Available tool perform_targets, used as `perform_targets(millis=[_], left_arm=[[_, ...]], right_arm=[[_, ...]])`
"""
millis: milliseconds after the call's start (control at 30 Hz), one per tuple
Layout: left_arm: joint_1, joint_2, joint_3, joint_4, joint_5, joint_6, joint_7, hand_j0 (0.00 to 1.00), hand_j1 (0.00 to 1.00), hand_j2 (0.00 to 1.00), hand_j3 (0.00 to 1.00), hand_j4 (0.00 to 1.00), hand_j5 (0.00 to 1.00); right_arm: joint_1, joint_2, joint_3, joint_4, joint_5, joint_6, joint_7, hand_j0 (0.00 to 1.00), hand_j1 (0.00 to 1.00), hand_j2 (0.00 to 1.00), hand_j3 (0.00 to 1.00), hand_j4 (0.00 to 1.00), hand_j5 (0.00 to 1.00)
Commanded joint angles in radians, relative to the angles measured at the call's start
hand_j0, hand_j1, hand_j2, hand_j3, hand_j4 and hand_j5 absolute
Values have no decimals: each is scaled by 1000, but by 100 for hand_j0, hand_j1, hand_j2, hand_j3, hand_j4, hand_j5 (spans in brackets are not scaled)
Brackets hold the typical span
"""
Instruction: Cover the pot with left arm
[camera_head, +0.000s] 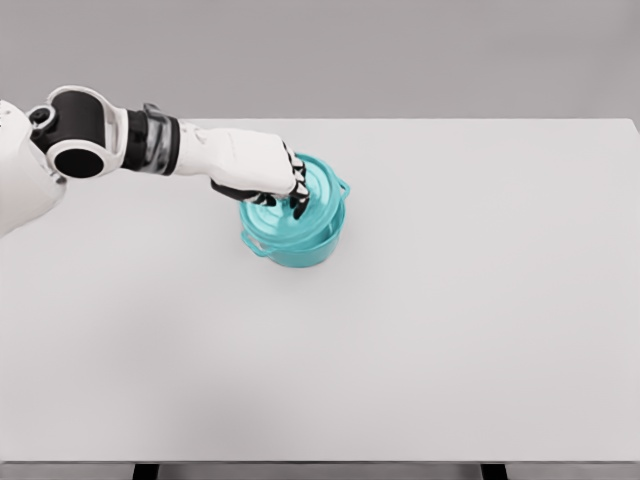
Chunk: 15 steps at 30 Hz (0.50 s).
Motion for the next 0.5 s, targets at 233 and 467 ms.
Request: perform_targets(millis=[233,467], left_arm=[[0,-3,-17,4,2,2,1,70,70,70,70,70,70],[0,-1,-18,4,2,2,1,75,75,75,75,75,75]], right_arm=[[0,0,0,1,0,0,0,100,100,100,100,100,100],[0,0,0,1,0,0,0,100,100,100,100,100,100]])
